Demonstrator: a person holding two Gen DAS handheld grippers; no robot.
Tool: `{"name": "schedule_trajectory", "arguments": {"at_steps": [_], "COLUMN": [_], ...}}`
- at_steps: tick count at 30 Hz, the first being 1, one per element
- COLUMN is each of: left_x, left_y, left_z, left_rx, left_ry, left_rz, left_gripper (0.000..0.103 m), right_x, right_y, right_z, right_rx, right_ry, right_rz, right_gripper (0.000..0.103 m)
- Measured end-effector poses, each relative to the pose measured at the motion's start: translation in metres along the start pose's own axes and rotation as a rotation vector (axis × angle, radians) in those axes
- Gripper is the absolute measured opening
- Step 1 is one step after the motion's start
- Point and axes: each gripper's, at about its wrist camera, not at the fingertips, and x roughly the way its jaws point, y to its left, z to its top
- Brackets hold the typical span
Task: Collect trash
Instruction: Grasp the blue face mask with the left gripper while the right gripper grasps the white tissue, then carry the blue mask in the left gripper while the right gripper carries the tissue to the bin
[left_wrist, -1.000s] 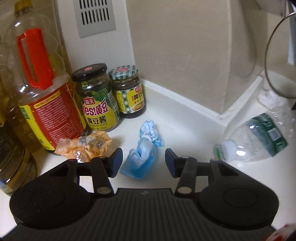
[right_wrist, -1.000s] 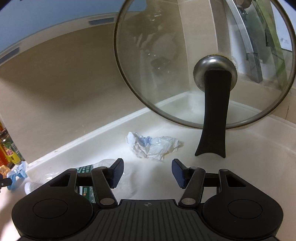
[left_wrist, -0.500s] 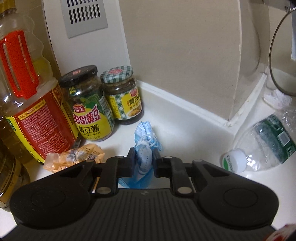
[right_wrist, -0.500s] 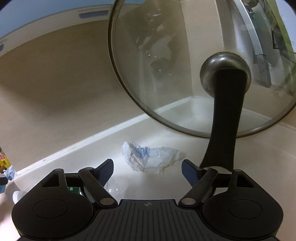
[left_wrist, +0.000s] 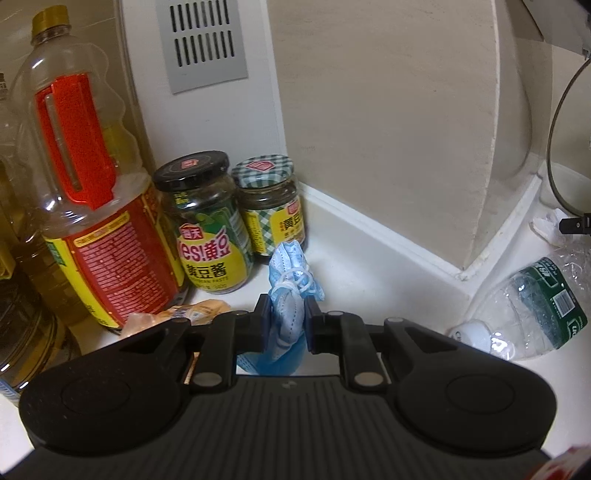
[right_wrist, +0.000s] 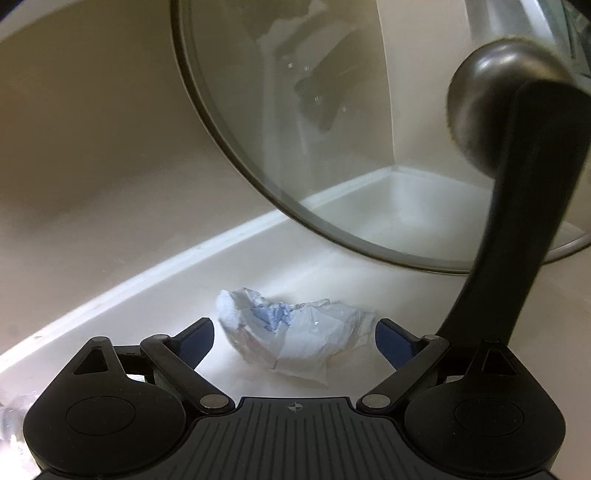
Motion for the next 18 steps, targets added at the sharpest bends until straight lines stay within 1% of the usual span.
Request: {"name": "schedule_trajectory", "arguments": {"at_steps": [3, 4, 5, 6, 7, 8, 10, 11, 12, 13, 18], "left_x": [-0.001, -0.002, -0.002, -0.003, -0.003, -0.003, -0.005, -0.006, -0.006, -0.007, -0.013], "left_y": [0.003, 0.004, 0.004, 0.005, 0.005, 0.005, 0.004, 0.004, 0.002, 0.001, -0.002], "left_z": [0.000, -0.001, -0.001, -0.002, -0.002, -0.002, -0.002, -0.002, -0.002, -0.003, -0.002], "left_rx": [-0.006, -0.008, -0.006, -0.005, -0.004, -0.005, -0.007, -0.007, -0.006, -0.003, 0.000], "left_ry": [0.005, 0.006, 0.006, 0.007, 0.008, 0.010, 0.011, 0.011, 0.012, 0.013, 0.010], "left_rz": [0.009, 0.011, 0.013, 0.016, 0.016, 0.017, 0.017, 0.016, 0.014, 0.013, 0.010], "left_gripper": [0.017, 0.017, 0.017, 0.017, 0.017, 0.017, 0.017, 0.017, 0.017, 0.017, 0.017], "right_x": [0.008, 0.007, 0.009, 0.010, 0.010, 0.010, 0.008, 0.007, 0.006, 0.005, 0.003], "right_y": [0.001, 0.002, 0.003, 0.005, 0.005, 0.005, 0.007, 0.008, 0.008, 0.009, 0.010], "right_z": [0.001, 0.000, -0.001, -0.001, -0.001, 0.000, -0.001, -0.001, -0.001, 0.000, 0.000], "right_rx": [-0.014, -0.028, -0.047, -0.060, -0.064, -0.065, -0.084, -0.099, -0.110, -0.120, -0.133], "right_ry": [0.005, 0.004, 0.004, 0.008, 0.016, 0.015, 0.004, -0.002, -0.006, -0.008, -0.012], "right_rz": [-0.001, -0.014, -0.017, -0.016, -0.016, -0.013, -0.016, -0.021, -0.020, -0.019, -0.023], "right_gripper": [0.092, 0.085, 0.079, 0.066, 0.061, 0.060, 0.047, 0.044, 0.036, 0.031, 0.023]}}
